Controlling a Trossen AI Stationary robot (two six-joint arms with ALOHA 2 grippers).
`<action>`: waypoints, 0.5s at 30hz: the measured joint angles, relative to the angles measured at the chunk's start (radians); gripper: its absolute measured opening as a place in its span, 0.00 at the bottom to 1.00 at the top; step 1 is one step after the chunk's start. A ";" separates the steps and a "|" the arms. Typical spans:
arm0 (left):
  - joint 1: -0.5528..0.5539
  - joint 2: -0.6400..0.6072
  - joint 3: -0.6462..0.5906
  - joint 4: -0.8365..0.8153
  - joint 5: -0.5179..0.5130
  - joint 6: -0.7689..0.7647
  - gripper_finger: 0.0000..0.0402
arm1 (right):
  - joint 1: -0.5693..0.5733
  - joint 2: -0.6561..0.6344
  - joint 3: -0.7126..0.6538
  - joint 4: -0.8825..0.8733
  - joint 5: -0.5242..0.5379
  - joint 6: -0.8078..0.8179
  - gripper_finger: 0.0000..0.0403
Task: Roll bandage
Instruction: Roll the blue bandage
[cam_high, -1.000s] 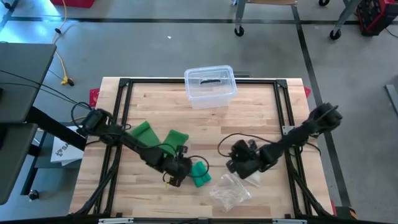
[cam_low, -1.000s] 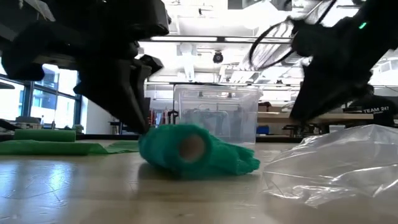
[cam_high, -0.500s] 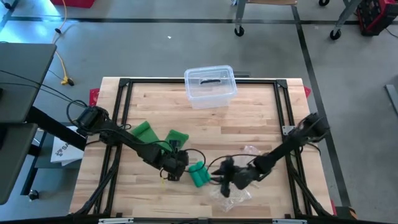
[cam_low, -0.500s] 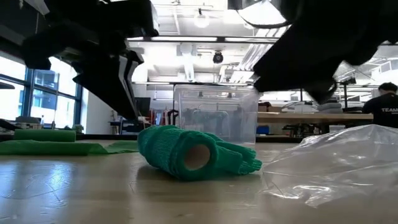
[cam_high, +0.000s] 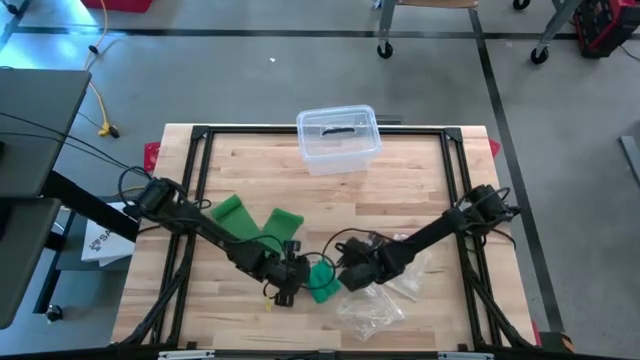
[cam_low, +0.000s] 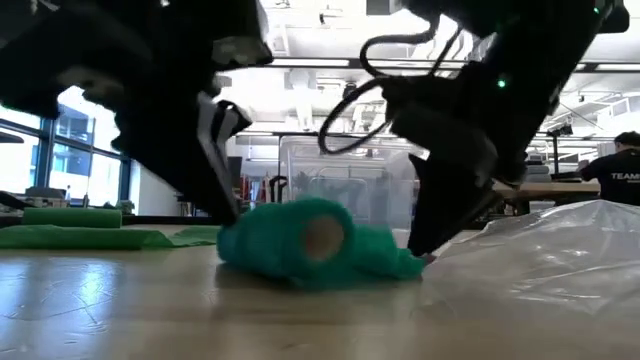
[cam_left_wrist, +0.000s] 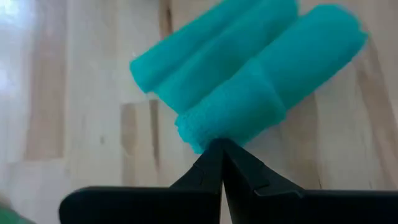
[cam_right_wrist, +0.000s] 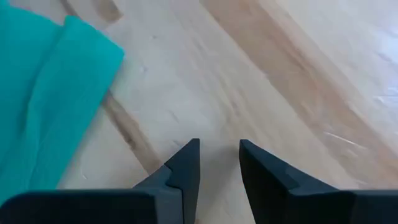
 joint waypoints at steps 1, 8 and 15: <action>-0.001 0.010 0.000 0.005 0.000 0.000 0.00 | 0.000 -0.008 0.006 -0.013 -0.003 -0.009 0.25; -0.001 0.045 0.000 0.012 0.004 -0.010 0.00 | 0.046 -0.014 0.045 0.252 -0.276 -0.230 0.25; 0.000 0.045 0.000 0.038 0.003 -0.009 0.00 | 0.051 0.000 0.045 0.290 -0.198 -0.108 0.25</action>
